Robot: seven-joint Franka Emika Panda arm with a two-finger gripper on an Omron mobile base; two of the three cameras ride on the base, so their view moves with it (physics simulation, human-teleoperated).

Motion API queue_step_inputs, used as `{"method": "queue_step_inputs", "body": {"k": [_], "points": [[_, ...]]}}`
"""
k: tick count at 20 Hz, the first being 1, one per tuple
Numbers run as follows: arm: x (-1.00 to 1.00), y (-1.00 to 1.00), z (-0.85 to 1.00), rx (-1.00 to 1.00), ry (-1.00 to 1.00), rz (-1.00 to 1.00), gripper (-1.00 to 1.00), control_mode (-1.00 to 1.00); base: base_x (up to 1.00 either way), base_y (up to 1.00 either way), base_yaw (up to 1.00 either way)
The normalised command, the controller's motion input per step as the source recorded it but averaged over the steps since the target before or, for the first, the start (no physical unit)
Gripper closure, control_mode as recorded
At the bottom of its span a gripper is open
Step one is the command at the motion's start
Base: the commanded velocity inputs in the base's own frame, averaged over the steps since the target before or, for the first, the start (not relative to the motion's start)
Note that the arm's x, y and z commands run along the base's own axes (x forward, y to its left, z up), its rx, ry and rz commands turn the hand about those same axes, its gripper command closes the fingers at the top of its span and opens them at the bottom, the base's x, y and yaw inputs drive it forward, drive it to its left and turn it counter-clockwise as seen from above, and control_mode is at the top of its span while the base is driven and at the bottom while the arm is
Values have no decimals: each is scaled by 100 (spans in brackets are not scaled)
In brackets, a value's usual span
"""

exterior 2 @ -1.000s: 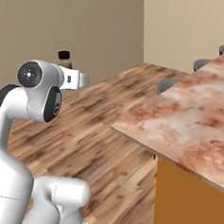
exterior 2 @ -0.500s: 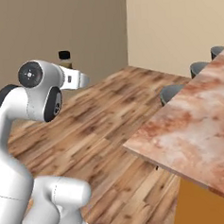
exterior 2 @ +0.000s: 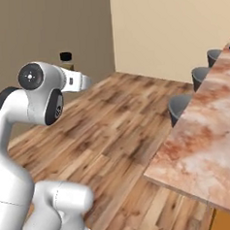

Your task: Take the cinnamon bottle from the cabinet and place it on the dining table, next to the plate with the cupcake. Then take the chocolate from the dining counter and place it on the cupcake plate.

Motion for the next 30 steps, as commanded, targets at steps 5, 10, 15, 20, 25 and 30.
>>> {"method": "queue_step_inputs", "body": {"k": [5,10,15,20,25,30], "points": [[0,0,0,0,0,0,100,100,78,40,-32],[0,0,0,0,0,0,100,100,78,40,-33],[0,0,0,0,0,0,100,100,79,39,-33],[0,0,0,0,0,0,100,100,77,42,-33],[0,0,0,0,0,0,100,100,74,53,-21],[0,0,0,0,0,0,100,100,74,60,-12]]}}
